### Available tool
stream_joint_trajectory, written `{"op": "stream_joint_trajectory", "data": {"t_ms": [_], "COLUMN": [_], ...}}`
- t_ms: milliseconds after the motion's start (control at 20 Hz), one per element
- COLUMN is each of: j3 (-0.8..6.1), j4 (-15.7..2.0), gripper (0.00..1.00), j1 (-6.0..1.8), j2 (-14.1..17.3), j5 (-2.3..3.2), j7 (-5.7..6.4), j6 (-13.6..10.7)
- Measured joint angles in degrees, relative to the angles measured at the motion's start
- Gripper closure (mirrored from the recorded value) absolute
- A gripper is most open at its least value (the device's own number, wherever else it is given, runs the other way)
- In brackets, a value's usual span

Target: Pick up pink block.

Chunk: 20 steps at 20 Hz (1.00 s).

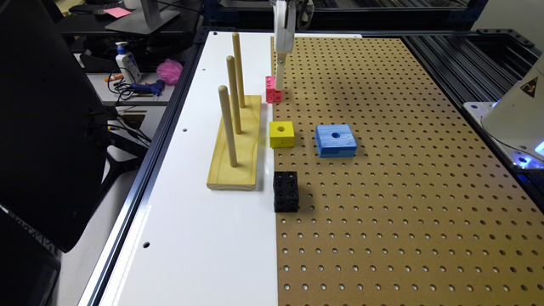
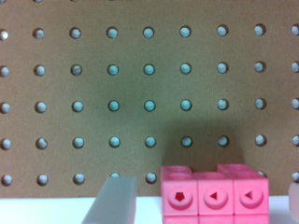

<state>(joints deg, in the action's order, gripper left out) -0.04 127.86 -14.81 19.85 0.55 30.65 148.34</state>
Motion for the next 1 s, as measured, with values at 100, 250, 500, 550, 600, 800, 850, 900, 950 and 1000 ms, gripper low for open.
{"op": "stream_joint_trajectory", "data": {"t_ms": [100,250,500,550,600,800,850,900,950,1000], "j3": [0.0,0.0,0.26,0.39,0.52,0.86,0.89,0.89,0.9,0.9], "j4": [0.0,-0.02,-0.54,-0.79,-1.04,-1.45,-1.47,-1.47,-1.48,-1.49], "gripper": [0.0,0.0,0.0,0.0,0.0,0.0,0.0,0.0,0.0,0.0], "j1": [0.0,0.0,0.01,0.01,0.01,0.01,0.01,0.01,0.01,0.01], "j2": [1.2,3.4,3.8,3.9,3.9,4.0,4.0,4.0,4.0,4.3], "j5": [0.0,0.0,0.0,-0.01,-0.02,-0.02,-0.02,-0.02,-0.02,-0.02], "j7": [0.0,0.0,0.06,0.1,0.13,0.2,0.2,0.2,0.2,0.2], "j6": [1.1,3.5,4.1,4.1,4.1,4.1,4.1,4.1,4.1,4.1]}}
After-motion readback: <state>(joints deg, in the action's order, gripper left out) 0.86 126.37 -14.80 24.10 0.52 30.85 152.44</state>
